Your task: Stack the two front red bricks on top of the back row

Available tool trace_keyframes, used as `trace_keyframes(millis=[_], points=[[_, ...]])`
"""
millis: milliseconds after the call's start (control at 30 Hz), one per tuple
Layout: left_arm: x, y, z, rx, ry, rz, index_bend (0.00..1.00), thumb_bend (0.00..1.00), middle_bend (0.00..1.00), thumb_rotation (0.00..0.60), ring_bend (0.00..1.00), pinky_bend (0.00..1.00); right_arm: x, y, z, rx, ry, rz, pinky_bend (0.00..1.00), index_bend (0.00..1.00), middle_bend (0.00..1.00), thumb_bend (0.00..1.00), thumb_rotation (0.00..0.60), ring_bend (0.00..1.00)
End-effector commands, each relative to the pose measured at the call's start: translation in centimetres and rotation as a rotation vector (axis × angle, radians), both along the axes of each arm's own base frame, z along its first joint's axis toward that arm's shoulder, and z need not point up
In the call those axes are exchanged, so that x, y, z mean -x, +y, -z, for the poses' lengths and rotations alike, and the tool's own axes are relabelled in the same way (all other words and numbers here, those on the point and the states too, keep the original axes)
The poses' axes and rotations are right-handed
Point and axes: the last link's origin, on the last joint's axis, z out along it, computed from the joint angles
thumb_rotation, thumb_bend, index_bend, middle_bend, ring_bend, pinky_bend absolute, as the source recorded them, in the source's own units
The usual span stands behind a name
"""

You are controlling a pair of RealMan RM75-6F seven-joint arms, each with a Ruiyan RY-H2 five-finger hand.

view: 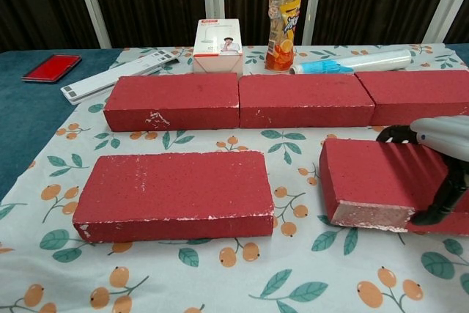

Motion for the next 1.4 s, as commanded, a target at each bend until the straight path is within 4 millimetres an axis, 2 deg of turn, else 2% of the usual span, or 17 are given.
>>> trace_keyframes(millis=[33,300,467,633,733,867,1033,1400], points=[[0.0,0.1,0.0,0.002,0.002,-0.001,0.04,0.03,0.0,0.6,0.0,0.16,-0.5,-0.4,-0.7,0.012,0.005,-0.02,0.0,0.27,0.32,0.15,0.6,0.25],[0.2,0.4,0.2,-0.005,0.021,-0.009,0.04,0.03,0.0,0.6,0.0,0.17,-2.8,-3.3,-5.2,0.094,0.007,-0.077,0.0,0.27,0.32,0.16,0.6,0.25],[0.3,0.6,0.4,-0.015,0.044,-0.013,0.04,0.03,0.0,0.6,0.0,0.17,-5.3,-6.5,-8.4,0.106,-0.021,-0.124,0.0,0.27,0.32,0.16,0.6,0.25],[0.4,0.8,0.7,-0.024,0.072,-0.029,0.04,0.03,0.0,0.6,0.0,0.17,-7.5,-10.6,-10.4,0.066,0.014,-0.132,0.0,0.27,0.32,0.15,0.6,0.25],[0.5,1.0,0.9,-0.026,0.093,-0.036,0.04,0.03,0.0,0.6,0.0,0.17,-8.6,-12.9,-10.3,0.025,0.033,-0.123,0.0,0.28,0.32,0.15,0.6,0.25],[0.3,1.2,1.3,-0.027,0.105,-0.03,0.04,0.03,0.0,0.6,0.0,0.17,-9.8,-15.4,-9.2,-0.049,0.012,-0.097,0.0,0.31,0.32,0.16,0.6,0.25],[0.2,1.3,1.5,-0.033,0.11,-0.036,0.04,0.03,0.0,0.6,0.0,0.17,-10.4,-17.9,-8.1,-0.083,0.001,-0.084,0.0,0.31,0.32,0.15,0.6,0.25],[0.5,1.6,1.6,-0.045,0.128,-0.066,0.04,0.03,0.0,0.6,0.0,0.17,-10.6,-21.3,-5.6,-0.089,-0.016,-0.051,0.0,0.31,0.32,0.16,0.6,0.25]])
